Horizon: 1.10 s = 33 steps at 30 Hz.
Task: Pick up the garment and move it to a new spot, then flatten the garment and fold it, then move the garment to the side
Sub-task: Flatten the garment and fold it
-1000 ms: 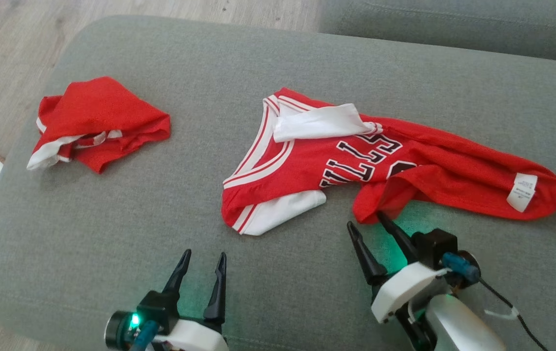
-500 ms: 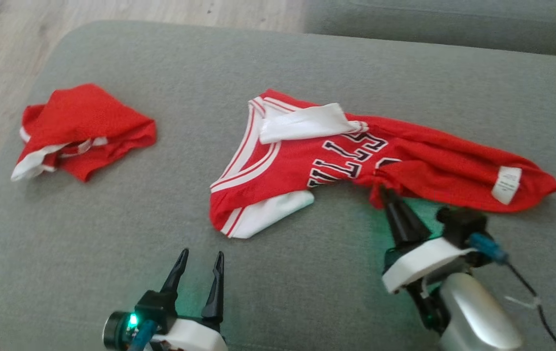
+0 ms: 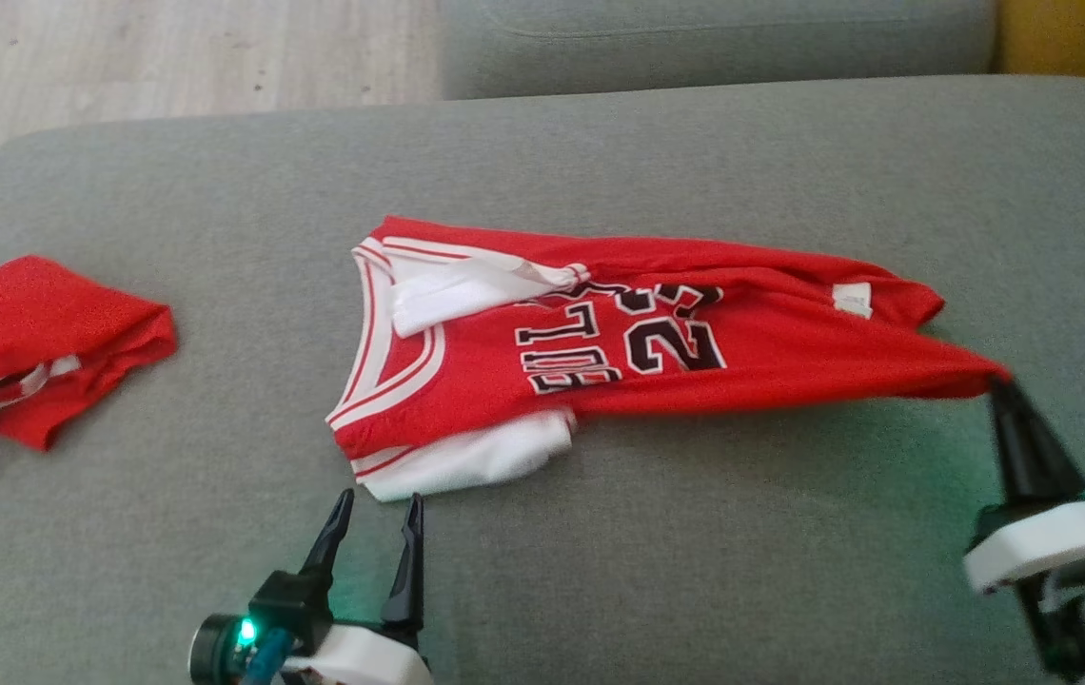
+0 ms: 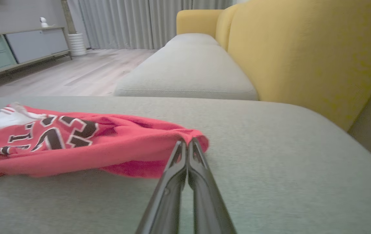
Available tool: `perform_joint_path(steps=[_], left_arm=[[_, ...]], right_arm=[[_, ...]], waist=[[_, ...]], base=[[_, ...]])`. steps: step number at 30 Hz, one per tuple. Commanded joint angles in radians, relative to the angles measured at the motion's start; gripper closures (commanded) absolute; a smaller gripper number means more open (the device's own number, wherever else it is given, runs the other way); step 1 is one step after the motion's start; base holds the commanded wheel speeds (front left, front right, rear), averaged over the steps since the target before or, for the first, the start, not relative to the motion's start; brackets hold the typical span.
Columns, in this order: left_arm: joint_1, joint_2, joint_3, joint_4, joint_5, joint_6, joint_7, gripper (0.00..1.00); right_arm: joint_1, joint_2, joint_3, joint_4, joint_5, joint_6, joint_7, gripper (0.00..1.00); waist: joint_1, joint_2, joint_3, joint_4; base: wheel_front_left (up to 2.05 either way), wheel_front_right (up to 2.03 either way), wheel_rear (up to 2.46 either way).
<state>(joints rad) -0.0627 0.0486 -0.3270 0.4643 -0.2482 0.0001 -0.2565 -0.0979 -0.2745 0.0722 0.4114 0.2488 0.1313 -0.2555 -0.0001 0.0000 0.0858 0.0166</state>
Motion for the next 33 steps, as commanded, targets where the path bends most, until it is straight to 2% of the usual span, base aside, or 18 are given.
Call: perform_joint_path(steps=[1,2,3,4,7,9,12,14,20,28,33], left_arm=[[-0.027,0.002,0.034,-0.023,-0.002,0.003,-0.005,0.00],[-0.028,0.002,0.035,-0.022,0.000,0.002,-0.005,0.00],[-0.028,0.002,0.036,-0.020,0.002,0.002,-0.005,0.00],[-0.028,0.002,0.037,-0.019,0.003,0.001,-0.005,0.00],[-0.029,0.002,0.039,-0.014,0.006,-0.002,-0.005,0.00],[-0.031,0.002,0.041,-0.013,0.007,-0.002,-0.005,0.00],[-0.032,0.002,0.044,-0.011,0.009,-0.002,-0.005,0.00],[-0.033,0.002,0.047,-0.010,0.011,-0.003,-0.005,0.00],[-0.032,0.002,0.047,0.000,0.008,-0.009,-0.005,0.00],[-0.061,0.002,0.008,0.060,-0.054,-0.039,-0.005,0.00],[-0.097,0.002,0.034,0.076,-0.116,-0.028,-0.005,0.00]], right_arm=[[-0.037,-0.048,-0.014,-0.038,-0.018,-0.001,-0.006,1.00],[-0.041,-0.058,-0.025,-0.041,-0.027,-0.001,-0.006,1.00],[-0.044,-0.065,-0.039,-0.039,-0.033,-0.001,-0.006,0.69],[-0.044,-0.070,-0.050,-0.028,-0.039,-0.001,-0.006,0.00],[-0.037,-0.071,-0.066,0.023,-0.072,-0.001,-0.006,0.00],[-0.034,-0.058,-0.131,0.035,-0.114,-0.001,-0.006,0.00],[-0.007,0.011,-0.214,-0.012,-0.178,-0.001,-0.006,0.00],[0.017,0.066,-0.227,-0.049,-0.202,-0.001,-0.006,0.00],[0.049,0.162,-0.156,-0.082,-0.217,-0.001,-0.006,0.00],[0.036,0.188,-0.079,-0.063,-0.203,-0.001,-0.006,0.00],[0.029,0.180,-0.071,-0.051,-0.193,-0.001,-0.006,0.00]], waist=[[0.0001,0.0000,0.006,-0.021],[0.0001,0.0000,0.008,-0.025],[0.0001,0.0000,0.009,-0.028],[0.0001,0.0000,0.009,-0.029],[0.0001,0.0000,0.011,-0.031],[0.0001,0.0000,0.013,-0.032],[0.0001,0.0000,0.016,-0.030],[0.0001,0.0000,0.017,-0.031],[0.0001,0.0000,0.014,-0.039],[0.0001,0.0000,0.022,-0.048],[0.0001,0.0000,0.036,-0.062]], base=[[0.00,0.00,0.00],[0.00,0.00,0.00],[0.00,0.00,0.00],[0.00,0.00,0.00],[0.00,0.00,0.00],[0.00,0.00,0.00],[0.00,0.00,0.00],[0.00,0.00,0.00],[0.00,0.00,0.00],[0.00,0.00,0.00],[0.00,0.00,0.00]])
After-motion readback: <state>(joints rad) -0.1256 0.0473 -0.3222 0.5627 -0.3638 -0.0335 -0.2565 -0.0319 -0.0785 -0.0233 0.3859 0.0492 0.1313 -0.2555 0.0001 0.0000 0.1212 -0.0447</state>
